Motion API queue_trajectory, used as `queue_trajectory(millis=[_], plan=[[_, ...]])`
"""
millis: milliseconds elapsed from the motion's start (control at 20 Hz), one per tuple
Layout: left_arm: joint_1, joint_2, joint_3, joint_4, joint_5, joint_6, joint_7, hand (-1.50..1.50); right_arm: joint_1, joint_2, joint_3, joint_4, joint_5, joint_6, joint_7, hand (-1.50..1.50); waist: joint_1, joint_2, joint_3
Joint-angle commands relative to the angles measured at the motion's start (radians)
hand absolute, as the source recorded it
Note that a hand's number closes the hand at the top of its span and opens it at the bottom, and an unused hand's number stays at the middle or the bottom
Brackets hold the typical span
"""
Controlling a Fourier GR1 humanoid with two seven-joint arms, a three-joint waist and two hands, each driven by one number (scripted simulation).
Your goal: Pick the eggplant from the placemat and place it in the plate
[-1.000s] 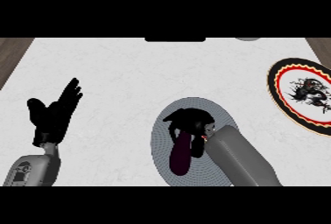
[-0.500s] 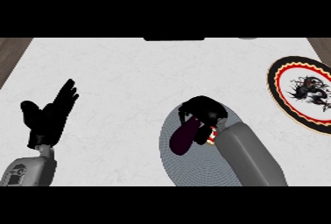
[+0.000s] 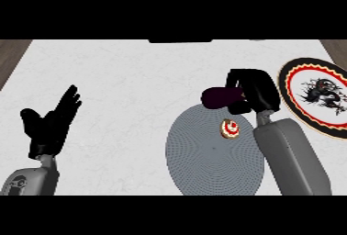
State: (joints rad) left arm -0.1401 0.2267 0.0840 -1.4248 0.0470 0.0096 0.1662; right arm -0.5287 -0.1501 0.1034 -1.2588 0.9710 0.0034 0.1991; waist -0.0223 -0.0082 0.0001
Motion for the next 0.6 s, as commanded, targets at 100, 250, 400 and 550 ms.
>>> queue_trajectory(millis=[100,250,400,550], plan=[[-0.016,-0.019,-0.016,0.005,-0.022,0.019,-0.002,0.00,0.002,-0.027,-0.071,-0.133,0.149,-0.231,0.149,1.50,0.009,0.005,0.000],[-0.058,0.021,0.013,0.004,-0.008,0.004,0.057,0.00,0.096,-0.064,-0.129,-0.267,0.112,-0.210,0.177,1.50,0.002,0.004,0.000],[0.007,-0.042,-0.028,-0.014,-0.038,0.032,-0.007,0.00,0.076,-0.074,-0.227,-0.216,0.025,-0.225,0.156,1.50,0.020,0.007,0.000],[-0.004,-0.037,-0.015,0.021,-0.026,0.012,-0.019,0.00,0.106,-0.098,-0.294,-0.226,-0.035,-0.223,0.155,1.50,0.017,0.007,0.000]])
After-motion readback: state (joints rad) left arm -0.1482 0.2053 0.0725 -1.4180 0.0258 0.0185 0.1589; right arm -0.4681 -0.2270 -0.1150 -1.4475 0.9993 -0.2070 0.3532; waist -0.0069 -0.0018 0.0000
